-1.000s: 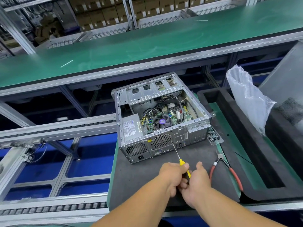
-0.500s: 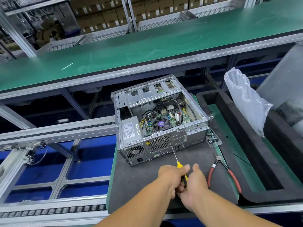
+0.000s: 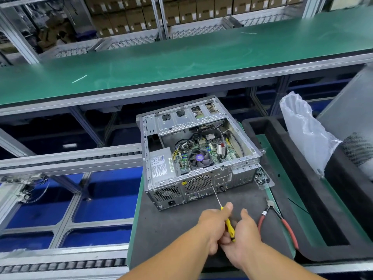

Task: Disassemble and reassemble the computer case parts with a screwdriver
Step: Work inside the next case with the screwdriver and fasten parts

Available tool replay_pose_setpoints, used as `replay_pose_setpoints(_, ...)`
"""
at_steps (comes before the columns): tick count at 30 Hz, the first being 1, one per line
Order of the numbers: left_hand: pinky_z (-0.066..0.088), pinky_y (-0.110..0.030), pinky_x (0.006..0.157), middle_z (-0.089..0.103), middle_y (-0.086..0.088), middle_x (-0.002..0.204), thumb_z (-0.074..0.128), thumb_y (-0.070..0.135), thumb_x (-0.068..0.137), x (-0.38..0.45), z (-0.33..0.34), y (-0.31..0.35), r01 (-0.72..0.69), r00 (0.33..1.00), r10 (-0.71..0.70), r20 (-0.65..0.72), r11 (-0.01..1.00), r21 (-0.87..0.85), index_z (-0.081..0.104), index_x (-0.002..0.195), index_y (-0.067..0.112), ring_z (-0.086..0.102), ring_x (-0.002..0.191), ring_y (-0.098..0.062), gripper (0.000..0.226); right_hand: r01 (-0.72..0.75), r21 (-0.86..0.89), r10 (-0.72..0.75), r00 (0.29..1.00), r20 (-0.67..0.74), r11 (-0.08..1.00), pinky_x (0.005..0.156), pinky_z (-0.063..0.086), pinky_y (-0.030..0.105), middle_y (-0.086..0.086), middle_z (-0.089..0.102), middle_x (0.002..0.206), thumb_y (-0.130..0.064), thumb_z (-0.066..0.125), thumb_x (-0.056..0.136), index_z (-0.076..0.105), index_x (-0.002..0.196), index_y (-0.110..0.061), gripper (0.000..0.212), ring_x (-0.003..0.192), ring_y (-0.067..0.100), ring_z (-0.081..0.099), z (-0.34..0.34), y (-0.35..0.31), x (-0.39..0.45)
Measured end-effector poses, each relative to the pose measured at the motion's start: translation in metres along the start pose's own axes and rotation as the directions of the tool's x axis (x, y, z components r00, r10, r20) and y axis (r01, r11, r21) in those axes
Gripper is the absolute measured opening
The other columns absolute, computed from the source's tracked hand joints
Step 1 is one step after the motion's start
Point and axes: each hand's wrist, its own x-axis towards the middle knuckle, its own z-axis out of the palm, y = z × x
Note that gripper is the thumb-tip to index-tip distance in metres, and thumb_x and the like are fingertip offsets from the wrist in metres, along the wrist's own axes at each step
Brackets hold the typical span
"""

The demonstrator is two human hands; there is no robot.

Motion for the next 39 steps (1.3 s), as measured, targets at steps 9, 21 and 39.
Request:
replay_pose_setpoints(9,0.032,-0.016,0.035,0.061,0.006,0.052,0.082,0.043,0.084,-0.01,-0.022,0.008,-0.114,0.993,0.112,0.021,0.977,0.18,0.06,0.079,0.012,0.047,0.038,-0.006,0.038,0.006,-0.167,-0.007,1.0,-0.007,0.986,0.036,0.018,0.018,0.005,0.041,0.06,-0.028,0.049,0.107,0.063,0.094,-0.008,0.027,0.047,0.012,0.025,-0.005,-0.011,-0.002)
replay_pose_setpoints(21,0.046,-0.019,0.064,0.073,0.005,0.083,0.074,0.052,0.08,-0.089,-0.073,0.103,-0.517,0.854,0.316,0.413,0.608,0.602,0.07,0.088,0.023,0.057,0.068,-0.002,0.03,0.574,-0.776,-0.317,0.708,0.631,-0.263,0.078,0.045,0.016,-0.026,0.065,0.094,-0.048,0.062,0.094,0.065,0.098,-0.043,0.006,0.086,-0.008,0.059,-0.041,-0.093,-0.002)
replay_pose_setpoints(39,0.037,-0.045,0.098,0.048,0.008,0.139,0.078,0.047,0.08,0.046,-0.065,0.23,-0.338,0.733,0.325,0.598,-0.588,0.735,0.063,0.12,0.042,0.035,0.133,-0.022,0.043,0.655,-0.066,0.281,0.41,0.868,-0.753,0.069,0.042,0.032,-0.019,0.056,0.091,-0.065,0.06,0.079,0.063,0.103,-0.047,0.03,0.084,0.01,0.058,-0.03,-0.13,0.08)
